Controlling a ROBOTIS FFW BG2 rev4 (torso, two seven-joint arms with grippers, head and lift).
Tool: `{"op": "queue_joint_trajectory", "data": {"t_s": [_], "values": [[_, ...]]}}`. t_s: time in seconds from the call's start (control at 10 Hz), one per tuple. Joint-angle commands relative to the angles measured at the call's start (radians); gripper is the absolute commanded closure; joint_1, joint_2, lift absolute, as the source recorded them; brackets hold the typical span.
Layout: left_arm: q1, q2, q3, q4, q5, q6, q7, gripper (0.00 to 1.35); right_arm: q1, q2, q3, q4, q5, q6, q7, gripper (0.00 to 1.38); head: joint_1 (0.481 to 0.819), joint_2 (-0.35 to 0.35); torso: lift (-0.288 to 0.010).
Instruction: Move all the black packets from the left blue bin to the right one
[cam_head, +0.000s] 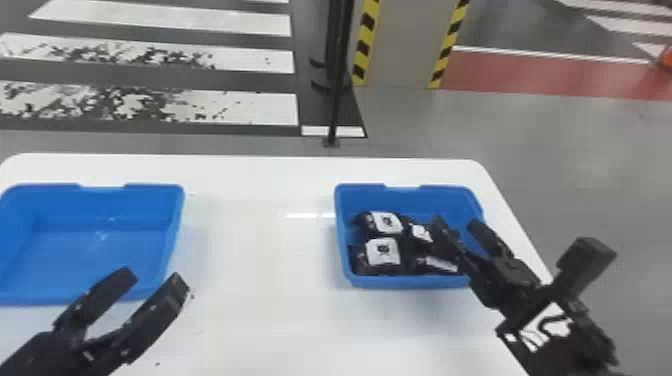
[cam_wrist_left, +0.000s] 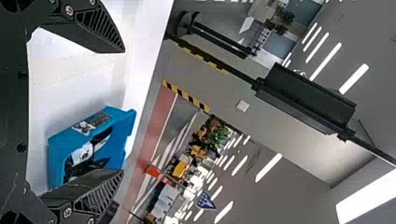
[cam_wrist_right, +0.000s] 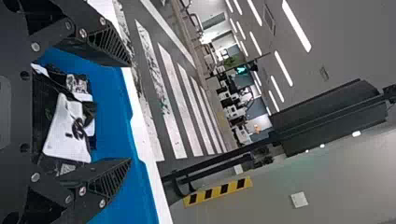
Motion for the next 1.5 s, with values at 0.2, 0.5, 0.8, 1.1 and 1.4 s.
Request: {"op": "queue_joint_trajectory", "data": {"t_s": [0.2, 0.5, 0.8, 1.1, 1.4], "values": [[0.108, -0.028, 0.048, -0.005, -0.101, -0.132, 0.013, 0.13, 0.298, 0.066, 0.011, -0.297, 0.197, -0.115, -0.021, 0.13, 0.695, -0.117, -0.14], [0.181, -0.066, 0.152, -0.066, -0.254, -0.205, 0.019, 0.13, 0.468, 0.092, 0.031, -0.429, 0.263, -0.208, -0.025, 0.13, 0.695, 0.012, -0.14], [0.262, -0.066, 0.146, -0.182, -0.29, -0.22, 0.098, 0.13, 0.558, 0.105, 0.077, -0.473, 0.275, -0.24, -0.036, 0.13, 0.695, 0.075, -0.14], [0.253, -0.066, 0.126, -0.184, -0.296, -0.21, 0.102, 0.13, 0.549, 0.1, 0.095, -0.464, 0.275, -0.24, -0.035, 0.13, 0.695, 0.09, -0.14], [0.243, -0.066, 0.128, -0.184, -0.302, -0.191, 0.104, 0.13, 0.541, 0.088, 0.109, -0.464, 0.267, -0.243, -0.035, 0.13, 0.695, 0.1, -0.14]]}}
